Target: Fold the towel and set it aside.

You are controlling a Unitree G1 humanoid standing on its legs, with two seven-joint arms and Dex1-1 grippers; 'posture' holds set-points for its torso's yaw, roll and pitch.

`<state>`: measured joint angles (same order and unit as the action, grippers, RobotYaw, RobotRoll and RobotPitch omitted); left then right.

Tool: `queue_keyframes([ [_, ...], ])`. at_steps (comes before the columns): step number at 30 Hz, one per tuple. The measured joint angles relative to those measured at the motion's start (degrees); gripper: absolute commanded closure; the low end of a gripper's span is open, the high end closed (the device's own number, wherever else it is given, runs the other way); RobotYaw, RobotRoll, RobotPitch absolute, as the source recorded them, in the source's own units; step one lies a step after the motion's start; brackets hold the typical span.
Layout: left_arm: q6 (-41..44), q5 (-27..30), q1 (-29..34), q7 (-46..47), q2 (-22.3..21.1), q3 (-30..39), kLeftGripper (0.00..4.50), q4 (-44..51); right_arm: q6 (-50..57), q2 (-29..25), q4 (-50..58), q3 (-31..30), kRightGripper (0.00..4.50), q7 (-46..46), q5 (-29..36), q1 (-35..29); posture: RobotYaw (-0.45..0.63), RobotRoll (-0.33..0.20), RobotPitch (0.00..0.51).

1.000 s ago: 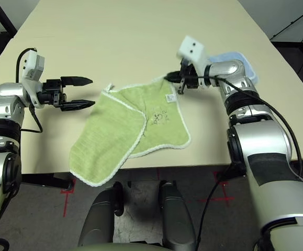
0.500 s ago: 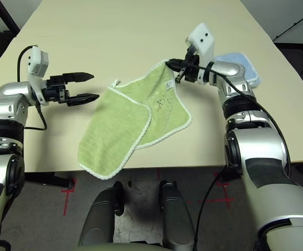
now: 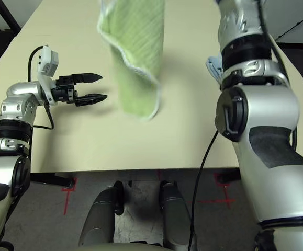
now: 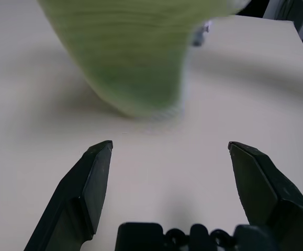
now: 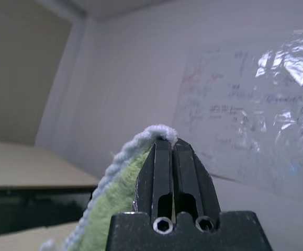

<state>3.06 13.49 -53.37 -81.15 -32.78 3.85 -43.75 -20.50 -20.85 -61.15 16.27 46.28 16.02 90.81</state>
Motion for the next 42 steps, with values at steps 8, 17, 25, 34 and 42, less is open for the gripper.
queue_keyframes([
  [8,1.8,0.0,-1.2,3.8,1.1,0.0,0.0,-0.4,0.6,1.0,-1.9,-2.8,4.48,0.0,-2.8,-3.7,-0.01,0.0,0.195],
  [17,1.8,-2.2,-9.9,23.9,8.6,0.6,0.0,-7.3,1.2,2.1,-1.8,-3.7,4.48,-1.1,-3.1,-3.7,-0.01,0.0,0.188],
  [25,0.0,-2.5,-17.2,34.0,14.6,2.2,0.0,-15.4,1.9,2.0,-1.5,-3.7,4.48,-1.3,-2.8,-3.7,-0.01,0.0,0.187],
  [34,-4.5,-4.4,-20.4,41.9,18.0,3.1,0.0,-24.2,2.8,1.7,-0.3,-2.9,4.48,-1.8,-1.4,-3.6,-0.02,0.0,0.187],
  [42,-5.3,-9.4,-19.5,44.3,16.4,0.6,0.0,-27.1,2.6,-1.7,-1.1,0.9,4.48,-4.5,1.0,1.6,-0.02,0.0,0.192],
])
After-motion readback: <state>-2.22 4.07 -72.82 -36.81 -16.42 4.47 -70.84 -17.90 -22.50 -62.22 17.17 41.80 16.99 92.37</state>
